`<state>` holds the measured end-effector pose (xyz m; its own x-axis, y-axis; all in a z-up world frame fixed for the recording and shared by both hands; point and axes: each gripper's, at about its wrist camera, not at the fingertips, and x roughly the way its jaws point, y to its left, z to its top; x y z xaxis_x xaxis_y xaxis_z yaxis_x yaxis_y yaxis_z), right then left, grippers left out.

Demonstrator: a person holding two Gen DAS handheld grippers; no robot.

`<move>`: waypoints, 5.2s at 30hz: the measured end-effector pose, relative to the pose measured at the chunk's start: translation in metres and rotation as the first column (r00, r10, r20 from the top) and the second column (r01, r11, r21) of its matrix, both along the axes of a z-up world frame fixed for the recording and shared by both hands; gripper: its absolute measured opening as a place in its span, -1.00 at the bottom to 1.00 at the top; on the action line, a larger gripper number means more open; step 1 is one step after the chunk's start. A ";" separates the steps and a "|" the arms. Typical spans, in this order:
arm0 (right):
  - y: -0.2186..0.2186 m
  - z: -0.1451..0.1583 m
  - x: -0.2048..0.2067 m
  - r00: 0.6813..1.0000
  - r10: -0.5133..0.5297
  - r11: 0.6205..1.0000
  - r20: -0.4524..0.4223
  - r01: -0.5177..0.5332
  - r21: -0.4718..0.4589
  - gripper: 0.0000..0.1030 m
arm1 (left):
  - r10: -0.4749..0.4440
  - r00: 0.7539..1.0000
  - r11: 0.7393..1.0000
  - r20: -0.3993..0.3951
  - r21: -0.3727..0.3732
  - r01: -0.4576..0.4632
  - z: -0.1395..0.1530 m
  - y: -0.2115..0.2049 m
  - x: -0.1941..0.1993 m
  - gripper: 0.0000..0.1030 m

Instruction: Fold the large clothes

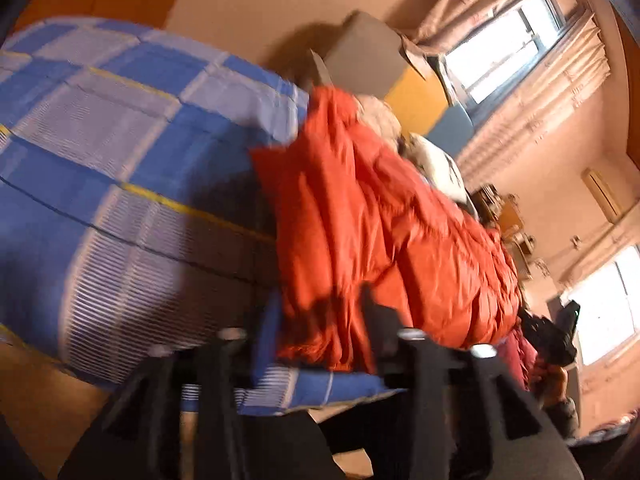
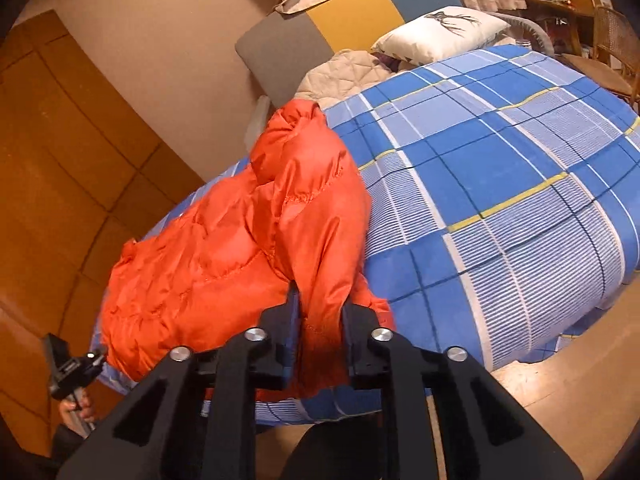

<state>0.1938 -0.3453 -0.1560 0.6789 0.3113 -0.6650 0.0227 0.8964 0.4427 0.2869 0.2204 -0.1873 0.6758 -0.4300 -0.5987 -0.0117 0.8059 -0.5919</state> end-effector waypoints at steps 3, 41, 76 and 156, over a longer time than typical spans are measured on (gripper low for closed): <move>0.001 0.017 0.000 0.998 -0.043 0.996 0.048 0.046 -0.070 -0.07 | 0.014 0.997 0.998 0.074 0.058 -0.018 0.028 0.001 0.001 -0.05; 0.191 -0.001 0.142 0.973 0.222 0.907 -0.059 -0.228 -0.355 -1.00 | -0.230 0.973 0.896 -0.028 0.384 0.223 0.024 -0.184 0.176 -1.00; 0.178 0.006 0.053 0.990 0.139 0.967 -0.005 -0.137 -0.215 -0.93 | -0.100 0.984 0.891 0.145 0.452 0.024 0.068 -0.190 0.087 -0.33; 0.044 -0.035 -0.005 0.974 -0.223 0.946 0.044 0.205 0.250 -0.63 | -0.131 0.991 0.963 0.019 0.239 0.123 0.002 -0.215 0.101 -0.38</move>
<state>0.1886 -0.3015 -0.1910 0.7898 0.2992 -0.5355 0.1631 0.7391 0.6536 0.3875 0.0056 -0.1852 0.6466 -0.3623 -0.6713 0.1168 0.9167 -0.3822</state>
